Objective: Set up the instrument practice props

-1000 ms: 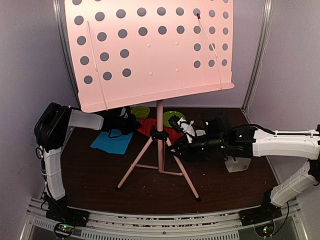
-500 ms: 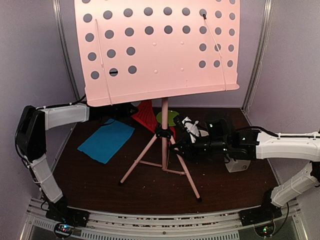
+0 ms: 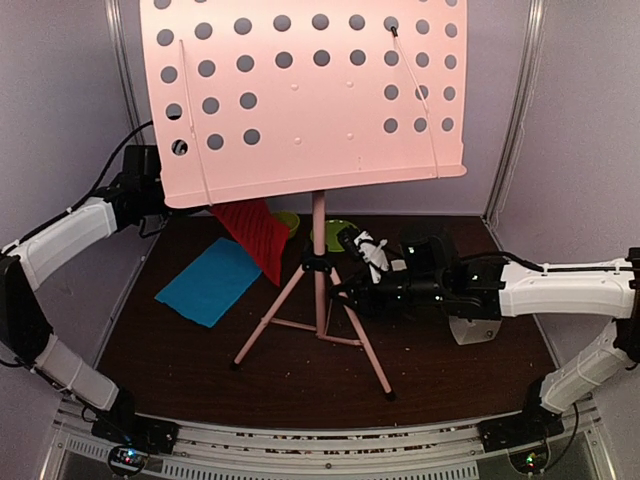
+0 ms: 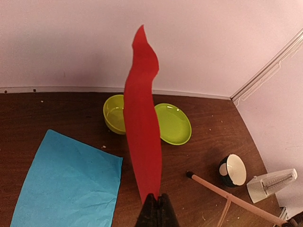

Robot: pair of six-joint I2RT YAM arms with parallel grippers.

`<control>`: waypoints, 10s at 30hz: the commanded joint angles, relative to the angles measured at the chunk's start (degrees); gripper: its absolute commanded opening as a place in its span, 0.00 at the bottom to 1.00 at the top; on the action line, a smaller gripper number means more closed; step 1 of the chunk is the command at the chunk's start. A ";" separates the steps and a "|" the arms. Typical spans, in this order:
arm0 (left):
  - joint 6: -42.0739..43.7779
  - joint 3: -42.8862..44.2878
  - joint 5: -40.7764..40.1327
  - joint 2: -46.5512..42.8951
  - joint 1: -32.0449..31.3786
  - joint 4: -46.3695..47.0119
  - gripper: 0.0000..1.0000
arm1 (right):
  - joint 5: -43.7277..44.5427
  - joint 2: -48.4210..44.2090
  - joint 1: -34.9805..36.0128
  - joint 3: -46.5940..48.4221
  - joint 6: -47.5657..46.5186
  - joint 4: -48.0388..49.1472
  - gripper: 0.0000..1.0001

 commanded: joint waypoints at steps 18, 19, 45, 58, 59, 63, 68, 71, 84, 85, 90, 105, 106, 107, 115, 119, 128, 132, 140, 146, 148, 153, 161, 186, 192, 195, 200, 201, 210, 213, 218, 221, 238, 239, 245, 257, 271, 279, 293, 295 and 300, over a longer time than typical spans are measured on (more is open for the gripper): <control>1.62 -8.33 -4.22 -15.55 0.37 -10.36 0.00 | 3.54 7.45 -7.30 4.21 -8.39 5.31 0.00; 1.64 -8.34 -4.09 -15.83 0.35 -10.58 0.00 | 2.92 7.37 -8.30 4.31 -8.82 5.13 0.00; 9.83 3.67 -2.76 -20.23 0.24 -41.35 0.00 | -2.79 0.35 -10.94 6.14 -12.28 -0.83 0.76; 13.77 -0.89 14.16 -31.29 0.18 -44.50 0.00 | 0.24 -8.15 -8.64 3.80 -7.33 -4.35 0.90; 13.47 -1.56 16.61 -32.28 0.04 -44.30 0.00 | 0.48 -8.78 -8.10 3.84 -6.83 -5.06 0.90; 11.75 -2.86 24.71 -34.83 -1.71 -43.88 0.00 | 1.81 -10.79 -4.67 4.25 -6.31 -7.02 0.90; 9.39 -1.42 32.44 -35.62 -4.80 -43.88 0.00 | 3.42 -11.53 0.48 5.58 -6.05 -8.97 0.90; 7.54 0.33 36.86 -35.64 -6.23 -43.82 0.00 | 3.20 -10.85 3.32 6.78 -5.50 -8.64 0.90; 5.50 6.31 45.87 -29.76 -16.11 -43.79 0.00 | -2.63 -4.37 9.77 13.31 -5.02 -6.44 0.97; 5.57 6.79 45.85 -29.04 -17.65 -43.79 0.00 | -2.66 -4.27 9.78 13.29 -5.18 -6.35 0.98; 5.42 8.21 44.63 -26.33 -22.66 -43.71 0.00 | -1.31 -4.54 9.76 15.37 -9.65 -10.82 0.98; 19.43 31.29 20.52 -6.62 -36.89 -59.68 0.00 | 6.94 -14.58 10.01 15.36 -13.95 -27.50 0.98; 20.14 31.52 19.73 -6.20 -37.67 -59.44 0.00 | 6.80 -15.00 10.06 15.52 -13.93 -28.24 0.98; 20.75 31.48 19.22 -5.90 -38.04 -59.14 0.00 | 6.58 -15.32 10.21 15.57 -13.87 -28.79 0.98; 26.44 32.34 15.56 -5.89 -39.63 -57.98 0.00 | 6.20 -14.91 11.53 19.41 -18.26 -36.17 0.98; 30.77 32.81 11.20 -6.03 -41.62 -57.84 0.00 | 5.39 -13.60 12.18 23.03 -20.25 -39.61 0.96; 35.33 33.03 3.95 -6.02 -45.37 -56.83 0.00 | 3.37 -7.42 14.54 30.98 -23.69 -46.18 0.93; 37.79 33.52 2.09 -4.50 -47.65 -57.43 0.00 | 3.20 -4.38 15.39 34.32 -24.76 -48.18 0.91; 38.84 35.14 1.04 -1.37 -48.39 -57.82 0.00 | 3.64 2.01 16.86 42.44 -24.84 -52.29 0.60; 36.53 29.25 1.12 -4.59 -48.38 -50.02 0.00 | 2.52 2.53 17.71 41.17 -22.90 -51.89 0.26; 35.72 27.05 0.69 -6.73 -48.32 -46.15 0.00 | 3.13 1.92 17.80 40.06 -21.94 -51.07 0.22; 34.64 24.24 0.10 -9.59 -48.34 -41.07 0.01 | 5.28 1.45 17.82 40.06 -21.04 -50.43 0.00; 27.41 6.32 -3.89 -21.84 -46.56 -24.56 0.58 | 5.75 -5.72 17.69 37.38 -18.92 -42.91 0.00; 23.58 -8.59 -3.68 -36.92 -44.10 -8.83 0.00 | 10.35 -24.22 17.43 24.29 -7.43 -21.59 0.00; 26.11 -4.21 -5.81 -34.35 -44.08 -17.34 0.00 | 20.20 -22.62 17.11 23.74 -5.47 -31.37 0.55; 26.74 -0.51 -5.25 -31.20 -44.07 -25.27 0.00 | 23.00 -22.13 17.05 25.80 -6.25 -36.90 0.87; 26.80 5.32 -2.20 -24.57 -44.08 -36.12 0.00 | 26.09 -22.04 17.05 28.42 -7.08 -43.32 1.00; 26.97 6.49 -1.12 -23.01 -44.08 -37.69 0.00 | 26.69 -21.54 17.05 29.28 -7.73 -44.42 1.00; 29.85 19.34 8.09 -9.22 -44.08 -50.89 0.00 | 27.61 -9.03 17.48 43.51 -14.19 -58.84 0.94; 30.78 21.90 9.12 -6.83 -44.08 -53.66 0.00 | 27.70 -6.41 18.17 45.20 -17.35 -60.23 0.92; 31.97 25.60 10.58 -4.05 -43.99 -56.79 0.00 | 24.64 -2.61 18.47 48.92 -21.70 -62.00 0.90; 31.53 26.79 10.72 -3.48 -43.99 -57.39 0.00 | 23.87 0.83 18.74 52.29 -23.69 -64.38 0.87; 31.87 27.13 10.26 -3.99 -44.06 -59.43 0.00 | 34.11 0.86 19.59 49.43 -25.55 -70.01 0.87; 31.80 27.23 10.32 -3.96 -44.08 -59.43 0.00 | 34.94 -0.35 19.62 47.82 -25.76 -69.72 0.88; 31.66 28.65 10.27 -3.03 -44.46 -59.36 0.00 | 39.19 -2.22 19.61 45.63 -29.22 -65.10 1.00; 31.61 31.09 7.36 -2.24 -45.59 -60.56 0.00 | 39.21 9.38 23.76 58.75 -36.86 -66.02 0.98; 33.49 30.81 4.99 -3.21 -45.98 -60.85 0.00 | 39.53 13.01 24.12 59.87 -36.72 -64.80 0.38; 34.54 30.86 2.14 -4.24 -45.94 -60.66 0.02 | 40.52 11.14 23.93 56.59 -34.91 -64.14 0.00; 27.93 5.08 -10.91 -27.49 -44.17 -24.60 0.62 | 26.61 -3.24 21.22 44.21 -25.67 -45.24 0.00; 28.34 3.06 -11.39 -29.67 -44.17 -21.39 0.61 | 24.89 -5.42 21.04 42.17 -24.24 -42.80 0.00; 29.15 5.46 -7.63 -29.00 -44.17 -21.77 0.33 | 22.40 -9.41 20.17 38.11 -20.77 -39.03 0.00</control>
